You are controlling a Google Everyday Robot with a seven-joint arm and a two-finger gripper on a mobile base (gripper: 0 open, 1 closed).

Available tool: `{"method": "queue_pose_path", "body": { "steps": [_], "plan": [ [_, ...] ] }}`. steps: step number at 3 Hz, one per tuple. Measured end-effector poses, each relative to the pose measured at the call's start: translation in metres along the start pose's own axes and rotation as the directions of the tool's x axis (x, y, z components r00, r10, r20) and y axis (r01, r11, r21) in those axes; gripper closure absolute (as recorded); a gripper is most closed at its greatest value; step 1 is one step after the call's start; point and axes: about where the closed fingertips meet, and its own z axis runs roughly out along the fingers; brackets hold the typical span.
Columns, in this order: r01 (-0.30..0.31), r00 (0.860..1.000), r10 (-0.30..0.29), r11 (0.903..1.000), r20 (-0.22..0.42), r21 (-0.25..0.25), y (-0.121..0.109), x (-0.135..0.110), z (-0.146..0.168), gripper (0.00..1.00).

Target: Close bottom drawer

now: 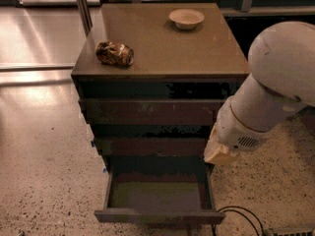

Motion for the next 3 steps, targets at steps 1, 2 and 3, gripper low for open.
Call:
{"method": "queue_pose_path", "body": {
  "steps": [1,2,3],
  "plan": [
    [0.007,0.999,-0.006,0.9997,0.044,-0.021,0.013,-0.008,0.033,1.00],
    [0.025,0.993,-0.018,0.9980,0.114,-0.058,0.034,-0.025,0.085,1.00],
    [0.056,0.983,-0.036,0.9928,0.180,-0.106,0.057,-0.045,0.139,1.00]
  ]
}}
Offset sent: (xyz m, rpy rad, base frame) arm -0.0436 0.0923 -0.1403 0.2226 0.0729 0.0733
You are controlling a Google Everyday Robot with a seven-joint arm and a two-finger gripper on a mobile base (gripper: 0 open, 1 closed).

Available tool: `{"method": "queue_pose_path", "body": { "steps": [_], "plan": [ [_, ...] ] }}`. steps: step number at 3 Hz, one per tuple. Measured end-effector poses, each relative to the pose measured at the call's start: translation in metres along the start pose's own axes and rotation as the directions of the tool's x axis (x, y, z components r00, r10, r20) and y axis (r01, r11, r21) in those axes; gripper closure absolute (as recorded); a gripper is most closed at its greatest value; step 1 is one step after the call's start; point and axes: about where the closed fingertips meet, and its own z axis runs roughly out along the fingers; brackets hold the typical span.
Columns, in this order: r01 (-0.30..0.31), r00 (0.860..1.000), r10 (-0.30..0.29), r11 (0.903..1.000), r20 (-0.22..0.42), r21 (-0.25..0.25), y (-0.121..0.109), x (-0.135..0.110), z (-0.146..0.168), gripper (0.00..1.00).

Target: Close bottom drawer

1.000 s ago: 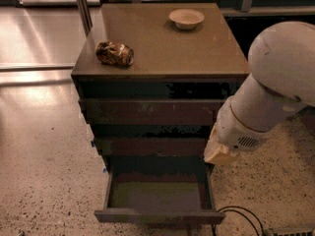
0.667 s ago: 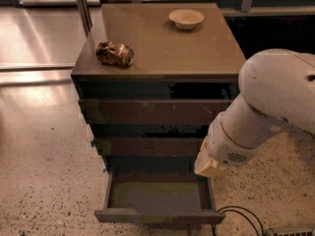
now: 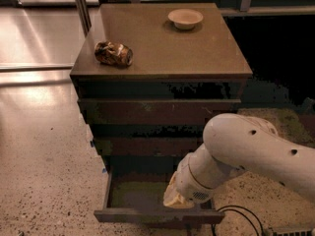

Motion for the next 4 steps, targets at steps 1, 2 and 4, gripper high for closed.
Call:
{"method": "queue_pose_path", "body": {
  "steps": [1,2,4],
  "plan": [
    [0.047,0.998,-0.044,0.9972,0.049,-0.058,0.020,-0.014,0.062,1.00],
    [0.053,0.997,-0.050,0.9970,0.054,-0.057,0.022,-0.014,0.066,1.00],
    [0.140,0.989,-0.131,0.9767,0.065,-0.162,0.055,-0.018,0.183,1.00]
  ]
}}
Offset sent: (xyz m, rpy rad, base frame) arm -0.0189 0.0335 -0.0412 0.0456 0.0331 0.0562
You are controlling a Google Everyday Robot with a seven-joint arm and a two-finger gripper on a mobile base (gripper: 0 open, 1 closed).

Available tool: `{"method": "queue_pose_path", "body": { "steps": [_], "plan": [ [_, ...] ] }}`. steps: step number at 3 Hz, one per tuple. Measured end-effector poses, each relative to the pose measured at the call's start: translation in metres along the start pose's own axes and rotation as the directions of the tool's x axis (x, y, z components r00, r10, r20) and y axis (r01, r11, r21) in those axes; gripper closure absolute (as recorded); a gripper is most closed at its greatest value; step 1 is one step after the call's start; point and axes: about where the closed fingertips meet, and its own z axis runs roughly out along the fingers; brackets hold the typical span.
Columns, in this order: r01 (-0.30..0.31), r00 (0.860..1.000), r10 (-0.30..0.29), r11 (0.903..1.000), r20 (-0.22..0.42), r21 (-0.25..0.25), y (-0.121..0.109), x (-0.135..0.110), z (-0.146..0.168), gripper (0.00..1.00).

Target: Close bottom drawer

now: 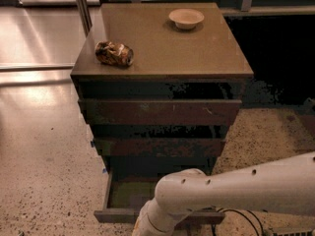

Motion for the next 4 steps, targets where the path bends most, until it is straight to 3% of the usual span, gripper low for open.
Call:
{"method": "queue_pose_path", "body": {
  "steps": [1,2,3,4],
  "plan": [
    [-0.002,1.000,0.001,0.9992,-0.030,-0.039,0.001,0.010,0.066,1.00],
    [-0.062,0.997,0.061,0.9979,-0.042,-0.017,-0.026,0.028,0.114,1.00],
    [-0.098,0.994,0.096,0.9946,-0.053,-0.034,-0.047,0.034,0.163,1.00],
    [-0.098,0.994,0.096,0.9948,-0.053,-0.027,-0.052,0.036,0.171,1.00]
  ]
}}
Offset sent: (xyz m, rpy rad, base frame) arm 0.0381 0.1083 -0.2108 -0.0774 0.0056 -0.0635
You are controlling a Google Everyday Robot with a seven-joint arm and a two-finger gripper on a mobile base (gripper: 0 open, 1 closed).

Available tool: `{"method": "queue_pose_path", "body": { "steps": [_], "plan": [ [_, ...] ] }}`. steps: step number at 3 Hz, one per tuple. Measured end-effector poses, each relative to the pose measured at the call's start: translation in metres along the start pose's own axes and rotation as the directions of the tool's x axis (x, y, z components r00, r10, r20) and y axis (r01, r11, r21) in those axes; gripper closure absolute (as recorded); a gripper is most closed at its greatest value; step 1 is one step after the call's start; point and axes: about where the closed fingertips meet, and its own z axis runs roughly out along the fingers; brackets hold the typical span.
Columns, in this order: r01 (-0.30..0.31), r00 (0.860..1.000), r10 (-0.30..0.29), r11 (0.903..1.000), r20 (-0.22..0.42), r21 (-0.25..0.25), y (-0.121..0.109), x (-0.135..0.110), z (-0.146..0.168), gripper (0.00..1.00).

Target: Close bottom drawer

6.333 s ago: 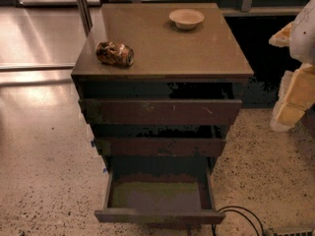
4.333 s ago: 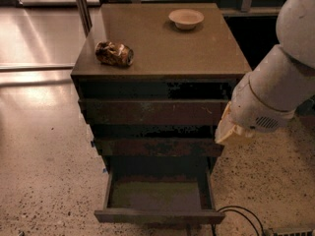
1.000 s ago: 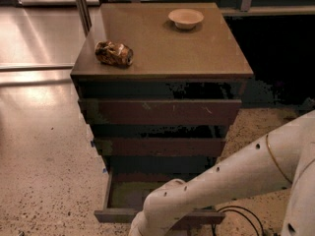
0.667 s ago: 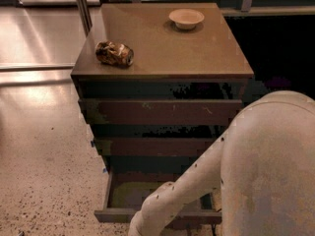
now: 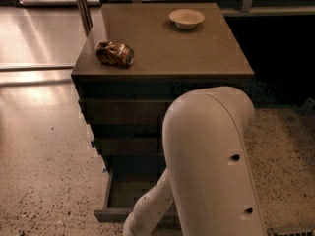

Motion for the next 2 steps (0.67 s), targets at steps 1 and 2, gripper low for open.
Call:
{"method": "queue_pose_path", "body": {
  "steps": [1,2],
  "plan": [
    [-0.020,1.000,0.020,0.9989,-0.001,0.042,-0.027,0.004,0.024,1.00],
    [-0.056,0.998,0.057,0.9893,0.001,0.134,-0.066,0.011,0.046,1.00]
  ]
}}
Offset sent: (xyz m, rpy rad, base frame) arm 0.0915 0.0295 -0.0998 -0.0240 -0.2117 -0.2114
